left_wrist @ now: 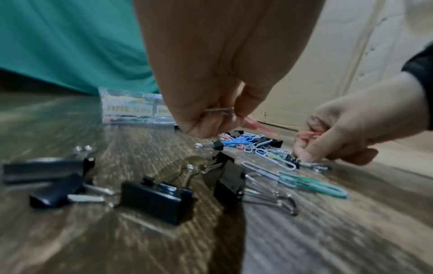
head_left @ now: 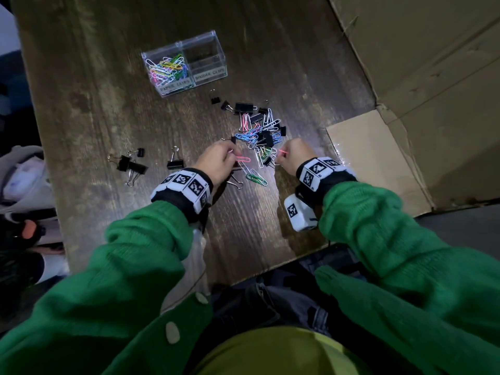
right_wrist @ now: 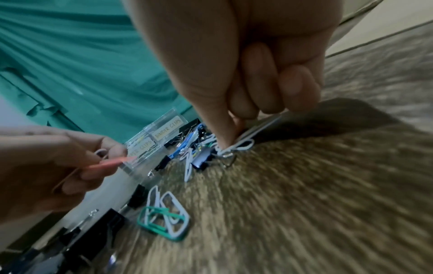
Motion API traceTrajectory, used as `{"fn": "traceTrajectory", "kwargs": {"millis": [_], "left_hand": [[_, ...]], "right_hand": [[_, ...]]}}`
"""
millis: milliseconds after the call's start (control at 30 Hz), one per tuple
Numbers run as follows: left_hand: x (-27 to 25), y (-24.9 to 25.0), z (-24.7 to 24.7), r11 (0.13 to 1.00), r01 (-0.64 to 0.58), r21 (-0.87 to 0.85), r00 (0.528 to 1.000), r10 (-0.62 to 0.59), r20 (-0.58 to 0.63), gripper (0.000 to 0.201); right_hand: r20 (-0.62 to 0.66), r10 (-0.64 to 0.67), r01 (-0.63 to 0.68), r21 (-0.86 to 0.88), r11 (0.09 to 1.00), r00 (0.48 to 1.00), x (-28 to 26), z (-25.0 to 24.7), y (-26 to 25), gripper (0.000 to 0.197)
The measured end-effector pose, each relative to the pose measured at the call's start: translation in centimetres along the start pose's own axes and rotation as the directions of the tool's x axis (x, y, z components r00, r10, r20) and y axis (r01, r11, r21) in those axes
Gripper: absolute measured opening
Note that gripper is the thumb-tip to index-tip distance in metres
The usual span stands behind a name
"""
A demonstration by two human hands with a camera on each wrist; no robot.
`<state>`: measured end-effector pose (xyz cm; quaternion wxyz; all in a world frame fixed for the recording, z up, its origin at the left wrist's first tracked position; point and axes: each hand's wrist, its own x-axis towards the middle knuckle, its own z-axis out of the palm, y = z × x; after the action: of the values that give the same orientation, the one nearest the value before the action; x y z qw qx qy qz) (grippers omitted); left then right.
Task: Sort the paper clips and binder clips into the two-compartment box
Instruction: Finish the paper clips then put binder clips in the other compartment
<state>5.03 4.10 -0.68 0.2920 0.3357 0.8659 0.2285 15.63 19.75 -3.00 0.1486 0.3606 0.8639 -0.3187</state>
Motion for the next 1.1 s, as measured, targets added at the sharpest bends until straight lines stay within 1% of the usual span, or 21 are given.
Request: {"fn": "traceTrajectory", "kwargs": {"millis": [33,100,167,200,233,300,367,400,467,500,533,567,633,667,733,833,900,1000,1067,1100], "left_hand": [[0.1,0.2,0.0,0.997,0.036,-0.066,0.999,-0.037,-0.019,0.026],[0.5,0.1,0.3,0.976,0.093,-0.198,0.995,-0.097,-0.010,0.025],[0.7,-0.1,0.5,0.958,0.109,-0.264,0.994,-0.104,0.033,0.023],[0.8,-0.2,0.7,0.961,0.096,-0.259,0.995,-0.084,0.056,0.022],[0.9,-0.2,0.9,0.972,0.066,-0.226,0.996,-0.051,0.071,0.023],[1.1,-0.1,1.3,0.996,-0.028,-0.086,0.996,0.035,0.079,0.022],[1.2,0.2,1.8,0.985,-0.157,0.069,0.981,0.148,0.123,0.017],[1.2,0.2,2.0,0.971,-0.204,0.126,0.969,0.182,0.166,0.020],[1.2,0.1,2.3,0.951,-0.232,0.204,0.954,0.181,0.239,0.039],[1.2,0.1,2.4,0.942,-0.240,0.233,0.950,0.178,0.257,0.045],[1.1,0.2,2.5,0.929,-0.257,0.266,0.946,0.185,0.267,0.045],[1.0,0.3,2.5,0.914,-0.277,0.296,0.941,0.195,0.278,0.041],[0.8,0.6,2.4,0.895,-0.306,0.326,0.930,0.206,0.305,0.031],[0.6,0.7,2.3,0.891,-0.308,0.334,0.927,0.201,0.318,0.029],[0.5,0.5,2.2,0.883,-0.313,0.351,0.923,0.195,0.333,0.028],[0.3,0.1,1.7,0.887,-0.311,0.342,0.931,0.212,0.297,0.025],[0.0,-0.3,1.3,0.912,-0.260,0.316,0.953,0.189,0.238,0.022],[-0.3,-0.9,0.7,0.958,-0.159,0.239,0.979,0.122,0.162,0.019],[-0.1,-1.2,0.4,0.984,-0.094,0.153,0.992,0.080,0.097,0.020],[0.0,-1.2,0.3,0.992,-0.052,0.112,0.997,0.046,0.061,0.021]], "right_hand": [[0.012,0.001,-0.001,-0.017,1.000,1.000,0.0,0.1,-0.1,0.018],[0.016,-0.032,0.033,-0.076,0.997,0.999,-0.2,0.2,-0.1,0.015],[0.007,-0.094,0.094,-0.139,0.986,0.996,-0.7,0.2,0.1,0.017],[-0.007,-0.121,0.119,-0.140,0.983,0.993,-1.0,0.3,0.4,0.020],[-0.025,-0.145,0.141,-0.116,0.983,0.989,-1.2,0.4,0.8,0.024],[-0.049,-0.149,0.145,-0.072,0.987,0.988,-1.6,0.8,1.2,0.024],[-0.033,-0.130,0.127,-0.074,0.989,0.991,-2.1,0.9,1.3,0.021],[-0.021,-0.118,0.116,-0.074,0.990,0.993,-2.3,0.9,1.3,0.021],[-0.028,-0.113,0.110,-0.094,0.989,0.993,-2.7,0.9,1.0,0.022],[-0.040,-0.125,0.120,-0.119,0.986,0.991,-2.9,0.9,1.0,0.023],[-0.049,-0.140,0.132,-0.152,0.980,0.989,-3.1,1.0,1.0,0.024],[-0.049,-0.153,0.142,-0.182,0.973,0.987,-3.2,1.0,1.1,0.025],[-0.032,-0.172,0.163,-0.183,0.969,0.985,-3.4,1.0,1.2,0.023],[-0.026,-0.174,0.168,-0.154,0.974,0.984,-3.5,1.0,1.3,0.020],[-0.029,-0.146,0.145,-0.035,0.989,0.989,-3.2,0.8,1.5,0.014],[-0.050,-0.093,0.101,0.186,0.977,0.994,-2.2,0.4,1.7,0.009],[-0.061,-0.087,0.098,0.216,0.971,0.994,-1.6,0.2,1.5,0.005],[-0.064,-0.097,0.102,0.097,0.990,0.993,-1.5,0.2,0.5,0.006],[-0.041,-0.095,0.095,-0.012,0.995,0.995,-1.5,0.5,-0.2,0.023],[-0.023,-0.091,0.089,-0.063,0.994,0.996,-1.5,0.7,-0.5,0.028]]}}
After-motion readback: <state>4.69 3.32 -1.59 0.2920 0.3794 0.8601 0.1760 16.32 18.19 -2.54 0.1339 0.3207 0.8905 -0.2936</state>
